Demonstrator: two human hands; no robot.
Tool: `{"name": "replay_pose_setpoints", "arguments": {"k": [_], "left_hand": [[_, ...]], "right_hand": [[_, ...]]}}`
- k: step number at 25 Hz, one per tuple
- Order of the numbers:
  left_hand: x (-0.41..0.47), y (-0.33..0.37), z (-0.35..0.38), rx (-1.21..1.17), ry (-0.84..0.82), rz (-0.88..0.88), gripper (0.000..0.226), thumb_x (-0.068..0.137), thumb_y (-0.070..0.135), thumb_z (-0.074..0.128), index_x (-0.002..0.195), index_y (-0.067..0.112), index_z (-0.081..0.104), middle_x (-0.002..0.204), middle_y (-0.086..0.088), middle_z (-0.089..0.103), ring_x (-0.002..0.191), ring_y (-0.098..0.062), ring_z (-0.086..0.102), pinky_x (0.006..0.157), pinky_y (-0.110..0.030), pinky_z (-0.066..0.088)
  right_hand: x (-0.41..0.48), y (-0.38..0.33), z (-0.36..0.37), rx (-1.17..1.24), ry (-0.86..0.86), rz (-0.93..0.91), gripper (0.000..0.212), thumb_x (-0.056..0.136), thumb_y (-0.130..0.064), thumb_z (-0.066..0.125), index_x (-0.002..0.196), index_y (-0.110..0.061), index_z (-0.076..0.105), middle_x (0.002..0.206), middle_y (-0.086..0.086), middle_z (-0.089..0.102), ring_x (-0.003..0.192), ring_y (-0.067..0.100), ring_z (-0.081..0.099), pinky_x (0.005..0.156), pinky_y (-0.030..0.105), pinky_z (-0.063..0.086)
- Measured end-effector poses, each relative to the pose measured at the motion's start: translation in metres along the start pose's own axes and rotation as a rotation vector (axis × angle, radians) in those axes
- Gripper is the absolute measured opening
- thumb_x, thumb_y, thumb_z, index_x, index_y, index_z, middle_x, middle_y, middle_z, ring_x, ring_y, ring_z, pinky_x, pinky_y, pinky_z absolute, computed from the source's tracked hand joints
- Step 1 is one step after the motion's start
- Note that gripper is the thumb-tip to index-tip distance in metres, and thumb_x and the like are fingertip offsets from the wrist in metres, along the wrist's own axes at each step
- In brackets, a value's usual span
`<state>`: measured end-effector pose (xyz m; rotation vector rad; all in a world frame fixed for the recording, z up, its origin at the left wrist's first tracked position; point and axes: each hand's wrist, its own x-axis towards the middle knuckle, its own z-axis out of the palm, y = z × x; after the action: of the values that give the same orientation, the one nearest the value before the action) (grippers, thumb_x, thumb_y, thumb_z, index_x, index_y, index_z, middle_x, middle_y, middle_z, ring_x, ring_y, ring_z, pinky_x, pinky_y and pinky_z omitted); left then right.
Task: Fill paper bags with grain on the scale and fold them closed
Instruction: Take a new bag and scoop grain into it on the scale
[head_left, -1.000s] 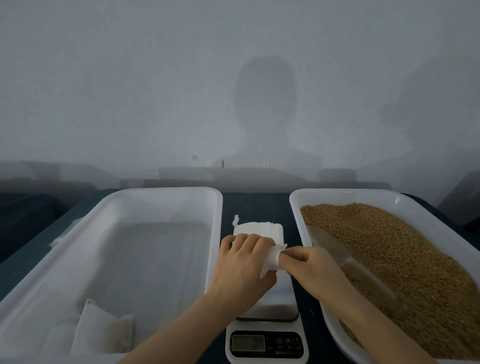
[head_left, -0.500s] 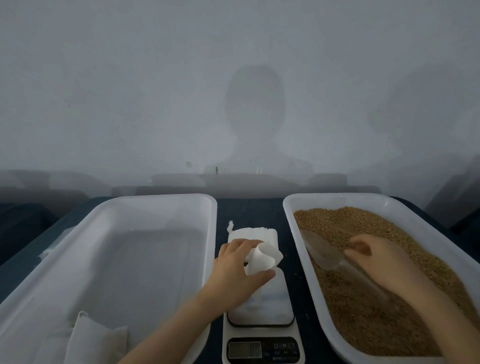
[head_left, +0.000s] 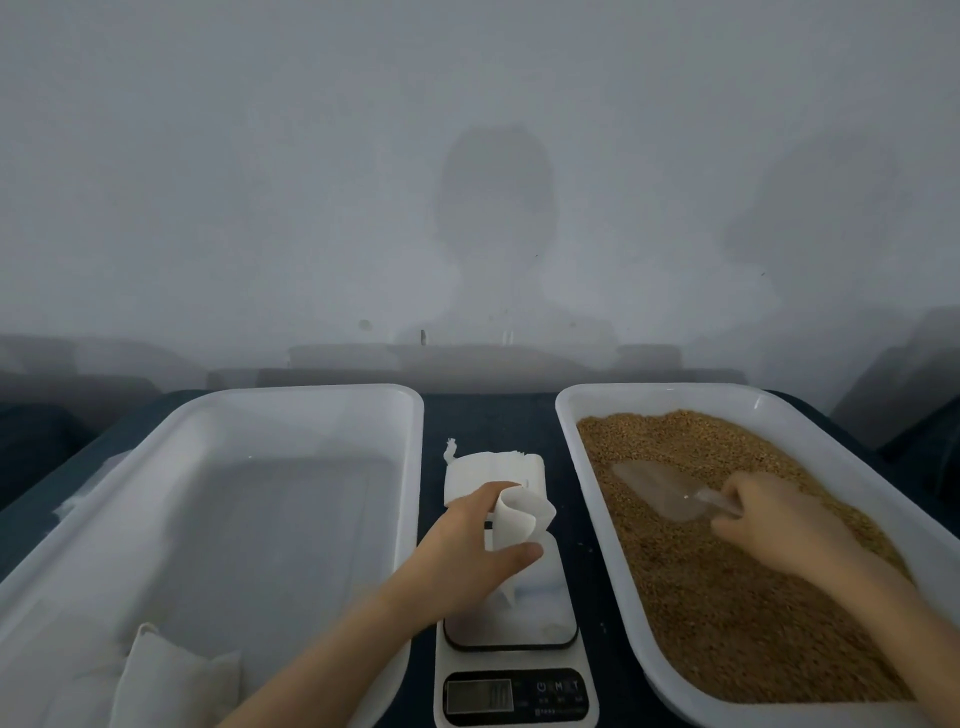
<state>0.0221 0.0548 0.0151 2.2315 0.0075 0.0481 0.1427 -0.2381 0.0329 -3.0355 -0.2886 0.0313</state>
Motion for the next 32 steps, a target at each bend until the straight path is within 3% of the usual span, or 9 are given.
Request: {"name": "replay_pose_setpoints", "arguments": {"k": [4,7,11,15,19,24,27,30,32], "left_hand": [[0.001,-0.001,0.002,-0.001,-0.013,-0.014,0.056,0.083,0.045,0.068,0.13,0.041,0.038,0.127,0.016,0.049,0.111,-0.006,0.05,0.093,-0.024,0.044],[0.0,-0.001,0.001,-0.002,-0.013,-0.003,0.054,0.083,0.044,0.069,0.129,0.041,0.04,0.126,0.017,0.049,0.11,-0.005,0.051,0.09,-0.02,0.043],[-0.002,-0.001,0.0,-0.003,0.008,0.001,0.056,0.082,0.045,0.069,0.129,0.042,0.039,0.128,0.018,0.046,0.111,-0.005,0.05,0.091,-0.02,0.043],[0.0,-0.003,0.0,0.006,0.003,-0.002,0.057,0.081,0.046,0.069,0.129,0.044,0.037,0.129,0.02,0.043,0.111,-0.005,0.048,0.093,-0.022,0.041],[0.001,-0.004,0.002,0.018,-0.001,0.01,0.057,0.081,0.046,0.069,0.129,0.043,0.038,0.126,0.021,0.044,0.111,-0.004,0.047,0.093,-0.022,0.042],[0.0,-0.002,0.001,-0.002,-0.01,0.006,0.056,0.081,0.044,0.07,0.128,0.043,0.039,0.126,0.019,0.047,0.111,-0.007,0.05,0.096,-0.027,0.046],[0.001,-0.001,0.0,-0.012,-0.034,0.006,0.056,0.081,0.043,0.07,0.127,0.044,0.039,0.124,0.018,0.049,0.109,-0.006,0.051,0.093,-0.025,0.046],[0.001,0.0,0.0,0.013,-0.084,0.005,0.056,0.082,0.043,0.069,0.129,0.043,0.038,0.121,0.02,0.049,0.108,-0.004,0.05,0.092,-0.024,0.044],[0.0,0.0,0.001,0.036,-0.109,-0.002,0.056,0.083,0.045,0.067,0.13,0.042,0.037,0.122,0.019,0.049,0.109,-0.005,0.05,0.093,-0.025,0.044]], "right_hand": [[0.0,0.006,-0.018,-0.108,0.136,0.027,0.011,0.089,-0.038,0.058,0.087,-0.028,0.061,0.07,-0.01,0.059,0.052,0.002,0.059,0.045,0.016,0.048],[0.01,-0.009,-0.017,-0.203,0.134,0.025,0.019,0.091,-0.04,0.054,0.095,-0.024,0.064,0.075,-0.008,0.057,0.062,0.008,0.06,0.059,0.025,0.055],[0.029,-0.035,-0.012,-0.222,0.124,0.015,0.023,0.094,-0.037,0.051,0.103,-0.021,0.063,0.083,-0.005,0.053,0.074,0.014,0.059,0.062,0.027,0.052],[0.039,-0.04,-0.002,-0.078,0.107,0.008,0.021,0.095,-0.038,0.05,0.101,-0.023,0.064,0.083,-0.005,0.059,0.07,0.013,0.061,0.061,0.028,0.054],[0.039,-0.026,0.001,0.216,0.056,0.014,0.026,0.094,-0.041,0.05,0.094,-0.022,0.068,0.066,-0.002,0.064,0.05,0.012,0.054,0.046,0.022,0.038],[0.028,-0.01,-0.006,0.46,0.05,-0.011,0.024,0.091,-0.04,0.056,0.106,-0.026,0.067,0.061,-0.008,0.064,0.046,0.009,0.055,0.04,0.016,0.036],[0.017,0.001,-0.011,0.45,0.03,-0.039,0.031,0.09,-0.036,0.057,0.121,-0.029,0.06,0.085,-0.012,0.067,0.073,0.016,0.066,0.055,0.018,0.046],[0.009,0.012,-0.017,0.399,0.082,-0.078,0.033,0.089,-0.027,0.059,0.122,-0.029,0.059,0.113,-0.005,0.065,0.086,0.008,0.054,0.076,0.024,0.043],[0.002,0.017,-0.02,0.361,0.103,-0.11,0.034,0.089,-0.023,0.059,0.122,-0.031,0.058,0.115,-0.004,0.064,0.088,0.007,0.053,0.078,0.025,0.043]]}}
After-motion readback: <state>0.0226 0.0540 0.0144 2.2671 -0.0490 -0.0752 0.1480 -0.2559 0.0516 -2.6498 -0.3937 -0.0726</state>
